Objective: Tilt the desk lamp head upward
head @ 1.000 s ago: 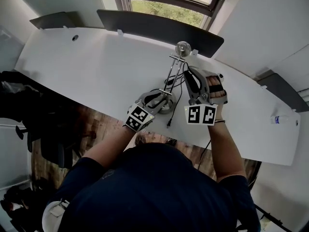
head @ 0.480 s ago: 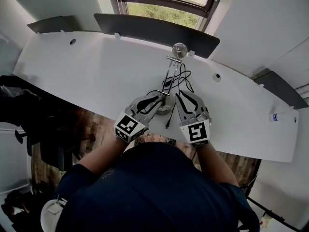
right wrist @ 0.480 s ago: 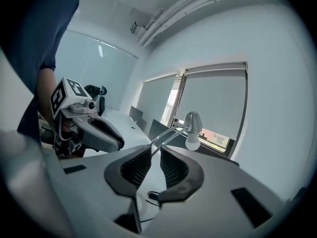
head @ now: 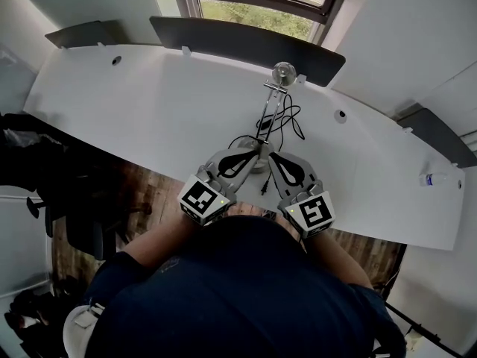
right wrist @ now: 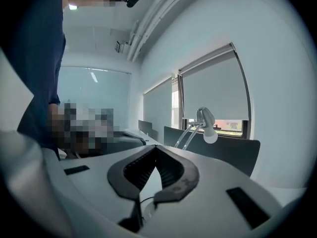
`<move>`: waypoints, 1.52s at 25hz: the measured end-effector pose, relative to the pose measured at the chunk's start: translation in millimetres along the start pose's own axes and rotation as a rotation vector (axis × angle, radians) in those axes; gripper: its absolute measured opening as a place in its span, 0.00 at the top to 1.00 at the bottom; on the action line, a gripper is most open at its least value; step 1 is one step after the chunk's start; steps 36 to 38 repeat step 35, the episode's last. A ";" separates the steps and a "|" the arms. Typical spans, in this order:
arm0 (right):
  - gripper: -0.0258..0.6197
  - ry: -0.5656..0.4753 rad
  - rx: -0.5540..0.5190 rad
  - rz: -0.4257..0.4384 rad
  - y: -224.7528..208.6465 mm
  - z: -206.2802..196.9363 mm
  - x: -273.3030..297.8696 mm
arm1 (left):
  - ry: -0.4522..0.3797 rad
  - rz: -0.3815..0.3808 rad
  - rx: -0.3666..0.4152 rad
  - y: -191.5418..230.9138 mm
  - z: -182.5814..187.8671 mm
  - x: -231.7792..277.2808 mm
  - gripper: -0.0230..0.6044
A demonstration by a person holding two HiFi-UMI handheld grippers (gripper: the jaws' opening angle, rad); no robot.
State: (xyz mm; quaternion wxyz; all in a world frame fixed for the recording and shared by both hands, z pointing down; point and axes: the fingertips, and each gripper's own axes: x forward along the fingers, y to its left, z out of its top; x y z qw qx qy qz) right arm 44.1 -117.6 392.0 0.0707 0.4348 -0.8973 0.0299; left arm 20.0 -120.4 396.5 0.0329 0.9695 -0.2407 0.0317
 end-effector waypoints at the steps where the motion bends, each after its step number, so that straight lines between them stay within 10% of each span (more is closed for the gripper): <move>1: 0.94 -0.018 0.016 0.011 2.6 -0.3 -1.3 | -0.002 0.001 -0.001 -1.4 0.3 -0.6 0.95; 16: 0.94 -0.033 0.200 0.059 18.0 -15.5 -12.3 | -0.009 0.002 -0.026 -15.5 -3.8 -7.5 0.95; 38: 0.95 -0.011 0.174 0.052 18.0 -24.6 -22.4 | -0.028 0.005 -0.042 -20.4 -2.1 -7.1 0.95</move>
